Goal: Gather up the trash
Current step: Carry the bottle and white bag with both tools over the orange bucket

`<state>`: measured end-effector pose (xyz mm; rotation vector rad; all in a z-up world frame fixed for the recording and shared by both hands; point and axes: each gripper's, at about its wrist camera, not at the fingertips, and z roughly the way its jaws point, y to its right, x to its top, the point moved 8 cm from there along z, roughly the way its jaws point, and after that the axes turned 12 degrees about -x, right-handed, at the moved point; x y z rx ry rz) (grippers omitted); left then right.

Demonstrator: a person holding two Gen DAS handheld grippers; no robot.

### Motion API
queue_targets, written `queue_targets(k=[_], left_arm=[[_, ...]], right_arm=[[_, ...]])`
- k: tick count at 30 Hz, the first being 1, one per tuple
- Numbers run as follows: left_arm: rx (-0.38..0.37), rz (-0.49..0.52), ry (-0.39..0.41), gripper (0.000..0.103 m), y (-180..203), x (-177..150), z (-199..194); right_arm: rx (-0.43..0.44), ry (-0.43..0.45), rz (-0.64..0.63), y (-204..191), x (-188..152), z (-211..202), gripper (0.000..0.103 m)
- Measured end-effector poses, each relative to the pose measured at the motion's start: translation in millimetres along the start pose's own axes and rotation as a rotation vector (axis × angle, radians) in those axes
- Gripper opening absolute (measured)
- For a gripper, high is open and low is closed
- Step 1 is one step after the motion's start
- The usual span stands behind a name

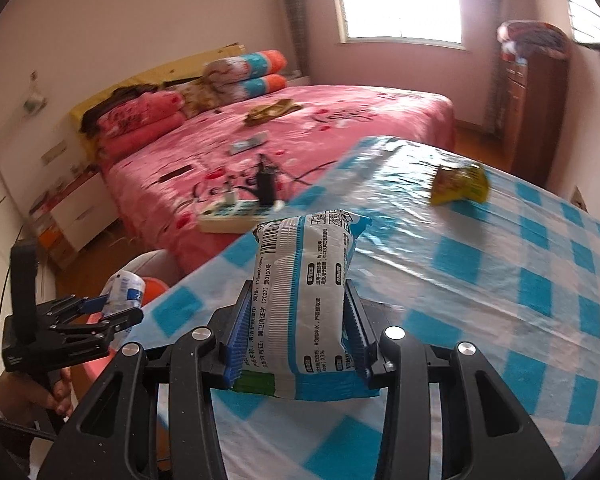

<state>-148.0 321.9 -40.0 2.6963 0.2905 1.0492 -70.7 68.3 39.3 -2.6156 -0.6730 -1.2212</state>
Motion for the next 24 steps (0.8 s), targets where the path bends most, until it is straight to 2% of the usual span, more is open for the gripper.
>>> queue_targets(k=[13,24], left_arm=[[0.137,-0.095,-0.012,0.063,-76,-33,-16],[0.195,-0.184,-0.046,0.063,-120,-62,-16]], right_arm=[[0.137,-0.005,-0.185,-115,-1,1,0.044],[0.249,-0.070,-0.329,-202,-21,20,0.044]])
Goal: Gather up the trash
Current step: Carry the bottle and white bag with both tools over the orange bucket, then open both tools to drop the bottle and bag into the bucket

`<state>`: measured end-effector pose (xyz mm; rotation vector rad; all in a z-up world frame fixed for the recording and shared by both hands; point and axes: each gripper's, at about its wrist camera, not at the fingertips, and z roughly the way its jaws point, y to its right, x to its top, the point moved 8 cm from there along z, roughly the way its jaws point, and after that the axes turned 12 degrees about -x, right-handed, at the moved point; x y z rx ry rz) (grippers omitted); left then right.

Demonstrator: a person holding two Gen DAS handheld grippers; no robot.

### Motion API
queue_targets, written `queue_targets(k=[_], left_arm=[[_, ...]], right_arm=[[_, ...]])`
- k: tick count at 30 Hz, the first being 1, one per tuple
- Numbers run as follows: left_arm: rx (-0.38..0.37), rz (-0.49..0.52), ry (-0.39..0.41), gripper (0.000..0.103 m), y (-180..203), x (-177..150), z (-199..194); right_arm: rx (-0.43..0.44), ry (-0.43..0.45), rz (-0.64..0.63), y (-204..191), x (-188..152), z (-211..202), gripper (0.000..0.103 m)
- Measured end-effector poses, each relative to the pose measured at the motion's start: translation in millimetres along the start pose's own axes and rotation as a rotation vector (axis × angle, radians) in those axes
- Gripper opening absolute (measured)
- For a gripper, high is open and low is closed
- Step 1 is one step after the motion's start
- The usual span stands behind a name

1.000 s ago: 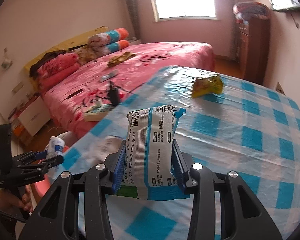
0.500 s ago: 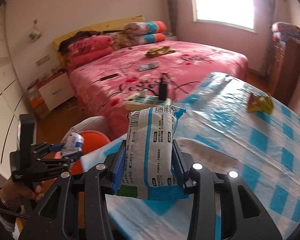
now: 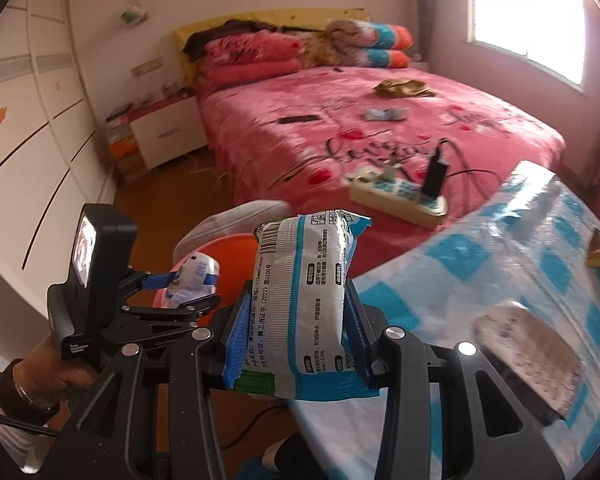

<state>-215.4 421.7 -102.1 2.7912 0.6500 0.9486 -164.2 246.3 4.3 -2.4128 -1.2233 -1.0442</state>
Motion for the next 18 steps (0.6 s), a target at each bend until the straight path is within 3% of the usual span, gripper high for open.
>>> queue_targets(k=[9,18], left_arm=[[0.006,-0.042,-0.018,0.063,-18,-7,10],[0.012,-0.052,-0.033,0.063,-24,-8,20]], right_arm=[[0.063,-0.067,-0.080,-46,-7,35,0.044],[0.076,-0.107,-0.123,-63,-13,63,0.044]])
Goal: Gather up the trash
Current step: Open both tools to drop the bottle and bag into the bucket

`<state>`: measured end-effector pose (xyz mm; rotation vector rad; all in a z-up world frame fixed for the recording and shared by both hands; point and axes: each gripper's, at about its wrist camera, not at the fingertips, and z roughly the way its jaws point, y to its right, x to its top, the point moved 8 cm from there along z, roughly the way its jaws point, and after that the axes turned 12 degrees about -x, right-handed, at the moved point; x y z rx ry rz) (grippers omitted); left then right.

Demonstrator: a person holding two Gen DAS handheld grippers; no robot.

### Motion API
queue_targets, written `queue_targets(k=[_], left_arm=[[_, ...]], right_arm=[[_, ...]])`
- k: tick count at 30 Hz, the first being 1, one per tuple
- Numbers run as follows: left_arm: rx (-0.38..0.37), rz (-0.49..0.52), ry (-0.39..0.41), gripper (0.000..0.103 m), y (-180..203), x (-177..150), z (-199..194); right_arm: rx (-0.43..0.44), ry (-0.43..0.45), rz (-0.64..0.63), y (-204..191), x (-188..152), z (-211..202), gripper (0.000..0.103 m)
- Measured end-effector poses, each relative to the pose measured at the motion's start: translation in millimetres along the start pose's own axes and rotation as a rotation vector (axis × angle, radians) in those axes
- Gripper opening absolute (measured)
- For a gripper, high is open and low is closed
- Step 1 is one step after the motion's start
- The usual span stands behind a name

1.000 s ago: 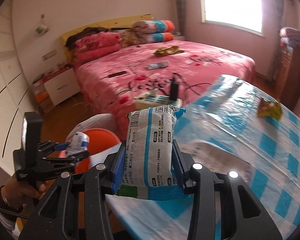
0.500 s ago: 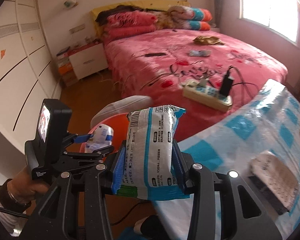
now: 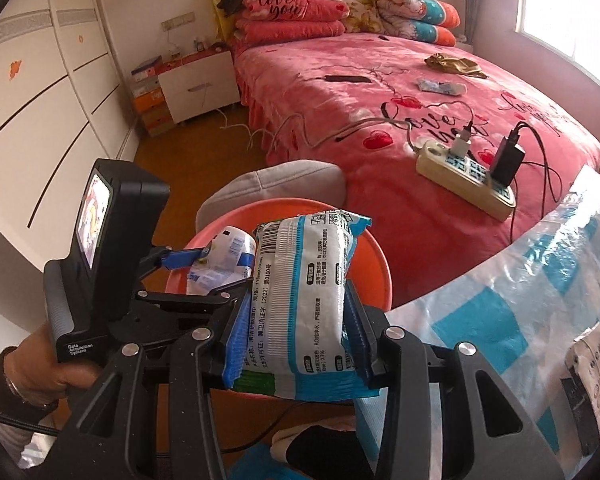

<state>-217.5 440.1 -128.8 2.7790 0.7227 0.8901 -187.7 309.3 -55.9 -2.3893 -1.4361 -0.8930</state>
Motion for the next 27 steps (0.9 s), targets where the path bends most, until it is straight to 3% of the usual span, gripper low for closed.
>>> queue_targets(k=[9,12,13,15,19,21,27], left_arm=[[0.005,0.010,-0.007,0.063,1,0,5],[0.018,0.026,-0.018,0.068,1,-1,9],[0.017,0.029,-0.022,0.073,2,-1,10],[0.013,0.040,-0.029,0.078,6,-2,12],[0.043,0.082,-0.034,0.088,14,-2,14],[0.075,0.105,-0.024,0.089,17,0,13],[0.080,0.108,-0.003,0.089,17,6,6]], right_arm=[[0.000,-0.005,-0.027,-9,4,9,0.045],[-0.014,0.005,-0.028,-6,6,9,0.047],[-0.012,0.014,-0.022,-4,6,6,0.054],[-0.027,0.035,-0.006,1,8,2,0.081],[-0.046,0.066,0.040,18,10,-13,0.084],[-0.070,0.074,0.067,29,9,-20,0.088],[-0.117,0.065,0.146,61,-1,-34,0.090]])
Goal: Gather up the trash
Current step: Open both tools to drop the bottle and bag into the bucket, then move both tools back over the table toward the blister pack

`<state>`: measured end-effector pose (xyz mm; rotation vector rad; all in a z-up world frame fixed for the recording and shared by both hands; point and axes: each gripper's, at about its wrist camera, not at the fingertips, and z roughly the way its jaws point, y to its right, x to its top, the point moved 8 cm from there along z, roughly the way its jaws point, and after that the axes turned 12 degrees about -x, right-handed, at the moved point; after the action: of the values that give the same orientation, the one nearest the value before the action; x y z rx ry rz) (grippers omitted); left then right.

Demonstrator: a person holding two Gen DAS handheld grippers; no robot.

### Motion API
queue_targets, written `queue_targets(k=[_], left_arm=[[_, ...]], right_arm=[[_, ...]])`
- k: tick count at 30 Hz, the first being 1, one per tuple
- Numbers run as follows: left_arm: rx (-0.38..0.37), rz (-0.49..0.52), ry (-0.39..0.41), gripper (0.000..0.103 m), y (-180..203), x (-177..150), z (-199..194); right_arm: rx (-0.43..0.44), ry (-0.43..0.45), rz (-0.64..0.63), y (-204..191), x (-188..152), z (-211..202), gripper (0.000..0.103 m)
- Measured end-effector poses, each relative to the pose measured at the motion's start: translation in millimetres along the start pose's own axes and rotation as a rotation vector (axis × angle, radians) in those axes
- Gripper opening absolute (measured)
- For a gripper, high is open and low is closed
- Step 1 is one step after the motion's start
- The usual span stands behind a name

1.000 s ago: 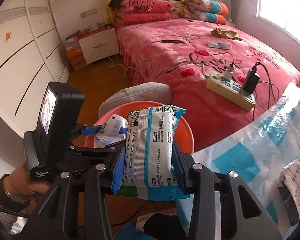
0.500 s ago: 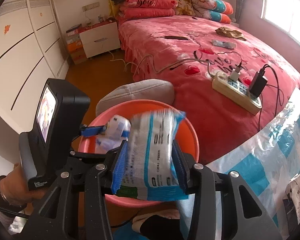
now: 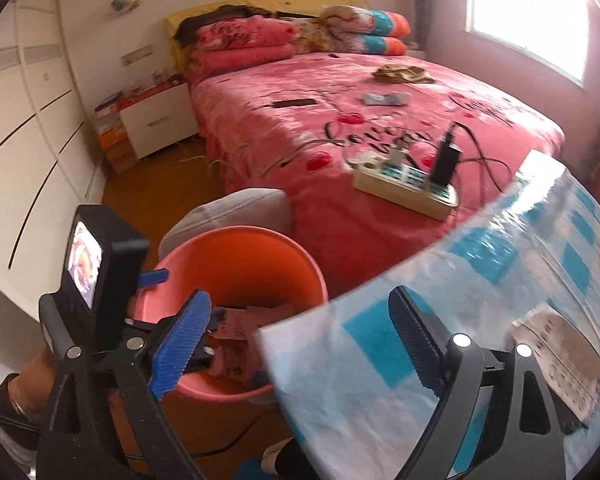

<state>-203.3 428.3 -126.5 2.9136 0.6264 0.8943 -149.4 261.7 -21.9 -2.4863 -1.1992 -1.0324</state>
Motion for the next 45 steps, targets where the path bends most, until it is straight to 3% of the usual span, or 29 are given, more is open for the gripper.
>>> queue_targets(k=[12,23,30,45], left_arm=[[0.009,0.053,0.057,0.089,11,18,-22],[-0.048,0.077,0.104,0.090,39,30,-49],[-0.118,0.093,0.110,0.090,69,33,-63],[-0.143,0.176,0.120,0.091,124,40,-87]], right_arm=[[-0.053,-0.027,0.033,25,-22,-19,0.091],[-0.079,-0.011,0.068,51,-41,-47,0.091],[-0.071,-0.004,0.153,91,-55,-65,0.091],[-0.111,0.014,0.160,167,-69,-80,0.091]])
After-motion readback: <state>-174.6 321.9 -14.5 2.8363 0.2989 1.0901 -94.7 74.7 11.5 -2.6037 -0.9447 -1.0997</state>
